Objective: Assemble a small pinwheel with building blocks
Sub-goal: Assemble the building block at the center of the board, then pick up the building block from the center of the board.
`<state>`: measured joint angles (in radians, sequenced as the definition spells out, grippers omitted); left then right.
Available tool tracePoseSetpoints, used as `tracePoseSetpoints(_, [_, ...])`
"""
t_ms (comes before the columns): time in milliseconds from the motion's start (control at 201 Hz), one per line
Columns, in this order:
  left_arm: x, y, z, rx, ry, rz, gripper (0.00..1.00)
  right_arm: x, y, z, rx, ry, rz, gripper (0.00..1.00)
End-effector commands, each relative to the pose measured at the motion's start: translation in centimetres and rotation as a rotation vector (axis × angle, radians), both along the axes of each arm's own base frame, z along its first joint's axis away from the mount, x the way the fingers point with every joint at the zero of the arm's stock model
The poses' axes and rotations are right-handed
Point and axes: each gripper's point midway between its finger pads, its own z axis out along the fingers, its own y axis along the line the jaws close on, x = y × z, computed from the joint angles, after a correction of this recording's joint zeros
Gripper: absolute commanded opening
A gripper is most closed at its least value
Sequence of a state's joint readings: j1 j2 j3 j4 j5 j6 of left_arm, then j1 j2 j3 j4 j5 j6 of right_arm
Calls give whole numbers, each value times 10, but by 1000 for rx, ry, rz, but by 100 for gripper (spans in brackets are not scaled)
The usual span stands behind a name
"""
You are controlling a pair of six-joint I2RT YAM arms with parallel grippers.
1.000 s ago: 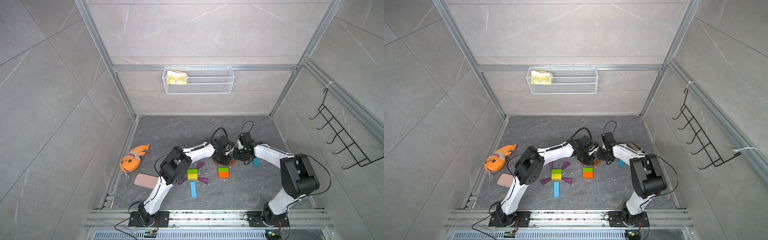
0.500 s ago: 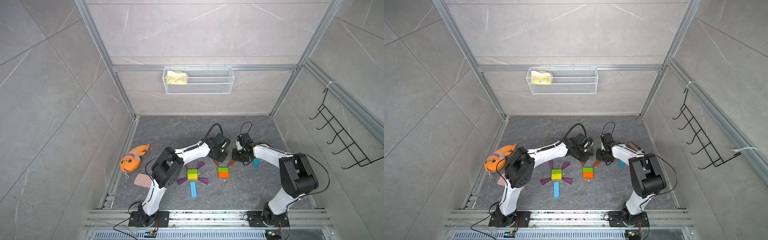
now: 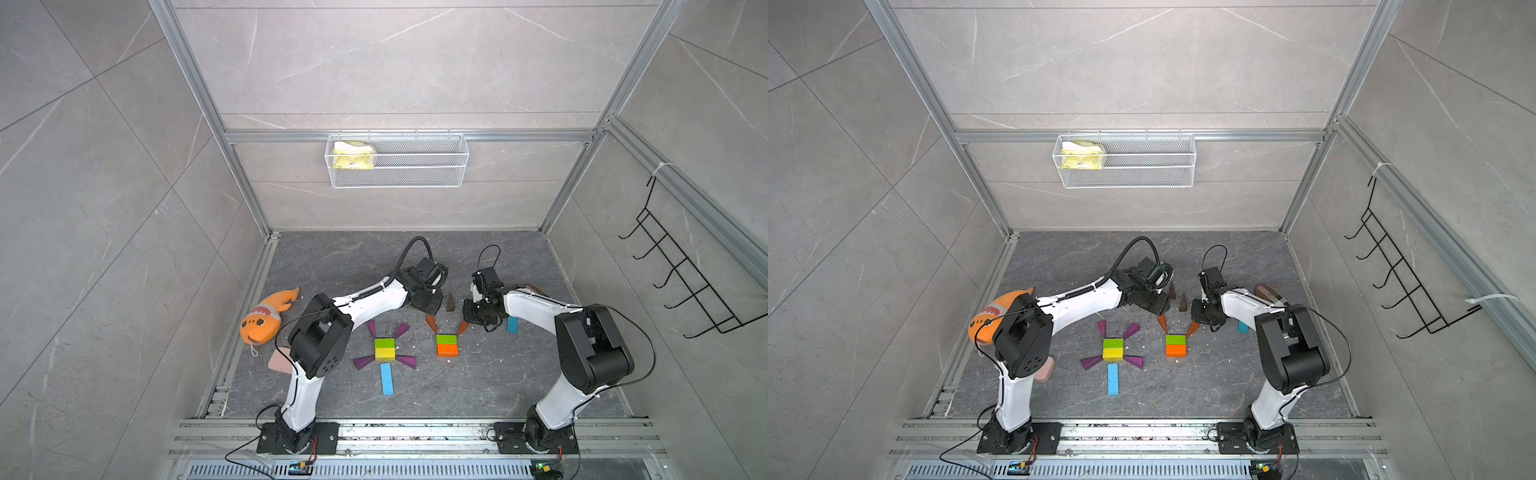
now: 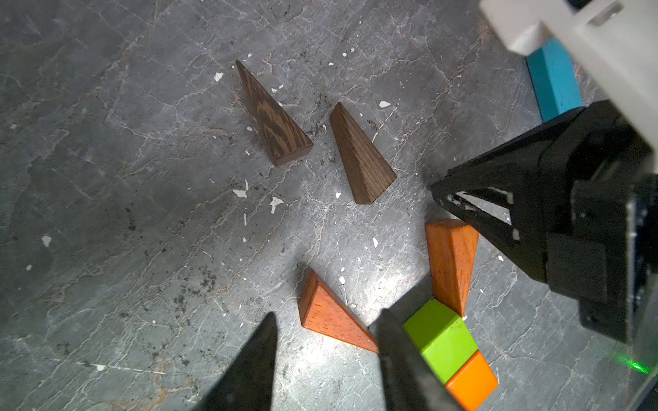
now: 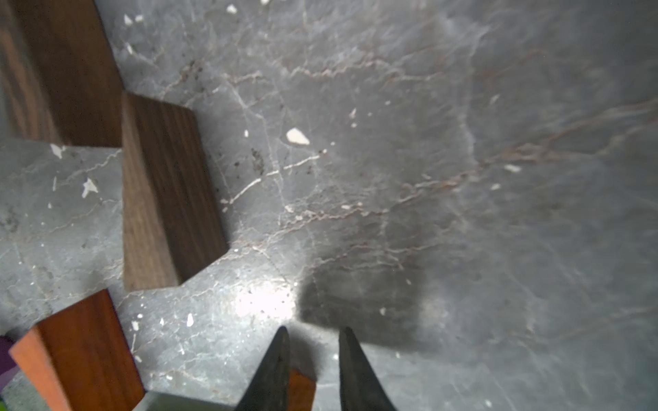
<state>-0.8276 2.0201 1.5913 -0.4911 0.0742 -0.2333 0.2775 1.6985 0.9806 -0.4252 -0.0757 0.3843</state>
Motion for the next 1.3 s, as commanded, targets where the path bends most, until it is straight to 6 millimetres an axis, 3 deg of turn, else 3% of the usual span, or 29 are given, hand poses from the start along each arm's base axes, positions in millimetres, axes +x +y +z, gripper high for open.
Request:
tracePoseSetpoints(0, [15,-5,38,-51,-93,-22,58,10,-12,33,-58,-111,-44,30])
tracePoseSetpoints(90, [30,-9,43,-42,-103,16,59,14,-21,59,-78,-189,-66,34])
tracePoseSetpoints(214, [55,-5,28,41,-91,141,60,6,-22,84,-62,-250,-38,47])
tracePoseSetpoints(483, [74,-21,-7,38,-25,263,48,-51,19,97,190,-275,206,59])
tracePoseSetpoints(587, [76,-25,-11,25,-19,283,45,-74,24,96,240,-276,261,76])
tracePoseSetpoints(607, [77,-24,-11,24,-21,289,44,-77,24,96,245,-277,264,77])
tracePoseSetpoints(617, [77,-24,-24,43,-9,289,44,-79,24,96,246,-277,266,78])
tracePoseSetpoints(637, [77,-24,-29,49,-3,293,44,-82,23,96,249,-280,266,79])
tracePoseSetpoints(722, [76,-25,-33,57,-5,299,44,-93,22,100,262,-300,270,82])
tracePoseSetpoints(826, [74,-30,-35,54,-7,291,44,-96,23,108,280,-323,270,83])
tracePoseSetpoints(1135, [72,-40,-22,42,-57,305,45,-94,29,98,298,-273,287,84])
tracePoseSetpoints(1294, [84,-42,-27,49,-72,353,56,-95,31,96,308,-254,295,85])
